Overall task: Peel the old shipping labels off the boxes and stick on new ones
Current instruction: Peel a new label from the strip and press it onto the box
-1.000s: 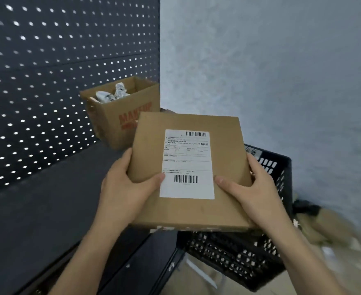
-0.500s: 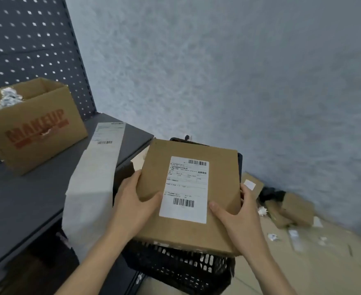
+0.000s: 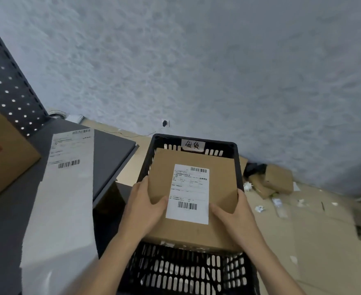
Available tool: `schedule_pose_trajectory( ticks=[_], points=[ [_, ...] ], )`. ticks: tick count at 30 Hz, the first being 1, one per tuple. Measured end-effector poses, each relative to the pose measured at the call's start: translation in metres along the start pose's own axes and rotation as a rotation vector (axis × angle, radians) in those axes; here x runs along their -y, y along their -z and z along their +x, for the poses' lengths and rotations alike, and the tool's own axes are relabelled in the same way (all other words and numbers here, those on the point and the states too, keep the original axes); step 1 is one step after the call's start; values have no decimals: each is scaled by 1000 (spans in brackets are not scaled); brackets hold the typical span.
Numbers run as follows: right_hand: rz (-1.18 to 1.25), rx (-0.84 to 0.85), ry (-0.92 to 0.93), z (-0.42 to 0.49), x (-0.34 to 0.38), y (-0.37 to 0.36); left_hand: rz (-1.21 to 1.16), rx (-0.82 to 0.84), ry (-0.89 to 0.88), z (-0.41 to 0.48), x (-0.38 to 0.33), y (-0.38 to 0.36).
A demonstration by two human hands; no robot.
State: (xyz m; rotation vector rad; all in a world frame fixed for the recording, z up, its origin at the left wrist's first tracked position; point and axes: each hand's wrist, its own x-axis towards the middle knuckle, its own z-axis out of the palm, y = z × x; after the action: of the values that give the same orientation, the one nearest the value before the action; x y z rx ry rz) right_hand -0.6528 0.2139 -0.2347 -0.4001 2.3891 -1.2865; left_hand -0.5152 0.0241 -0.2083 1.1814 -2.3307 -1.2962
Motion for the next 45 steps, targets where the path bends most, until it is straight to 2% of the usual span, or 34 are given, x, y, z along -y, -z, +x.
schedule_pose_trajectory(
  ticks=[9, 21, 28, 45],
  points=[
    [-47, 27, -126, 31, -10, -24, 15, 103, 42, 44, 26, -15],
    [-77, 130, -227, 53, -30, -33, 72, 111, 92, 59, 41, -32],
    [-101, 138, -226, 56, -37, -34, 66, 112, 104, 59, 46, -41],
    [-174, 142, -210, 56, -34, -36, 218, 154, 109, 57, 57, -42]
  ],
)
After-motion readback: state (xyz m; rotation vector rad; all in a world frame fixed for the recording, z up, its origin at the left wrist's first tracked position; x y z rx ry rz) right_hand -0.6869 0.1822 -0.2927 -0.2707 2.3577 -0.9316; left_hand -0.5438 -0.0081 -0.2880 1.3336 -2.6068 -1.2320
